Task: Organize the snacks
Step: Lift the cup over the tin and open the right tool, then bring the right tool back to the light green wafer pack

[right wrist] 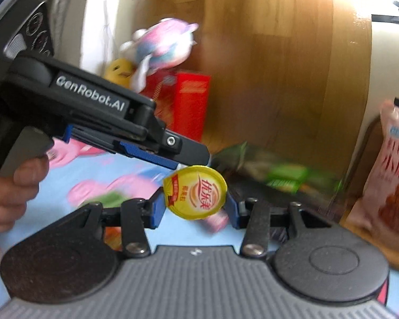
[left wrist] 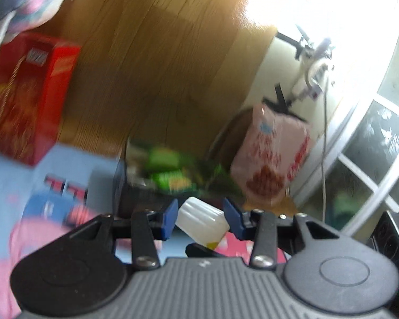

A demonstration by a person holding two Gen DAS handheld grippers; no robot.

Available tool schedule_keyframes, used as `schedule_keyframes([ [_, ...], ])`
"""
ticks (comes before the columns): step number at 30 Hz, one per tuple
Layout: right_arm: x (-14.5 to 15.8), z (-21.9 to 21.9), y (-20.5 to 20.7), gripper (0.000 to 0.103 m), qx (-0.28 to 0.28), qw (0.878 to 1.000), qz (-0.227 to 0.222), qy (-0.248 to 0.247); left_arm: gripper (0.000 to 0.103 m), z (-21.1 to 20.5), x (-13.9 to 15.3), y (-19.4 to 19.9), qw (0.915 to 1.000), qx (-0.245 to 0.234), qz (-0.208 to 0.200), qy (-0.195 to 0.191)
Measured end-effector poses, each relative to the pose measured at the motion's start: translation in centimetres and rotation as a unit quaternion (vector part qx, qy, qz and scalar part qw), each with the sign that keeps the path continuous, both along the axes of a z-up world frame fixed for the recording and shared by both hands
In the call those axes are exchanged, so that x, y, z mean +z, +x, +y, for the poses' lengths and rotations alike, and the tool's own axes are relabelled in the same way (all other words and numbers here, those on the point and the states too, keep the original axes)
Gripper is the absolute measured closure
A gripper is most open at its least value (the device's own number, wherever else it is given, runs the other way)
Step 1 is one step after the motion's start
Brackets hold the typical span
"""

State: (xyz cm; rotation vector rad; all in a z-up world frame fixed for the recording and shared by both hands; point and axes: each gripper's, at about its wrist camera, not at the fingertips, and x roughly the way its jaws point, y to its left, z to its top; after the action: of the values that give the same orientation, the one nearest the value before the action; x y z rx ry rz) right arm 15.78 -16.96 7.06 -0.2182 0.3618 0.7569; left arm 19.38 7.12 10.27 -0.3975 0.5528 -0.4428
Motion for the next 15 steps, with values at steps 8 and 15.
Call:
schedule_keyframes([
  [8,0.2,1.5,10.0,0.053,-0.049,0.998,0.041,-0.006,0.065,-0.9,-1.1,8.7,0.9996,0.019,0.016,0.012],
  [15,-1.2,1.4,12.6,0.048,-0.077,0.995,0.063,0.018,0.062,1.3,-2.4,9.4,0.9991,0.027,0.029,0.014],
])
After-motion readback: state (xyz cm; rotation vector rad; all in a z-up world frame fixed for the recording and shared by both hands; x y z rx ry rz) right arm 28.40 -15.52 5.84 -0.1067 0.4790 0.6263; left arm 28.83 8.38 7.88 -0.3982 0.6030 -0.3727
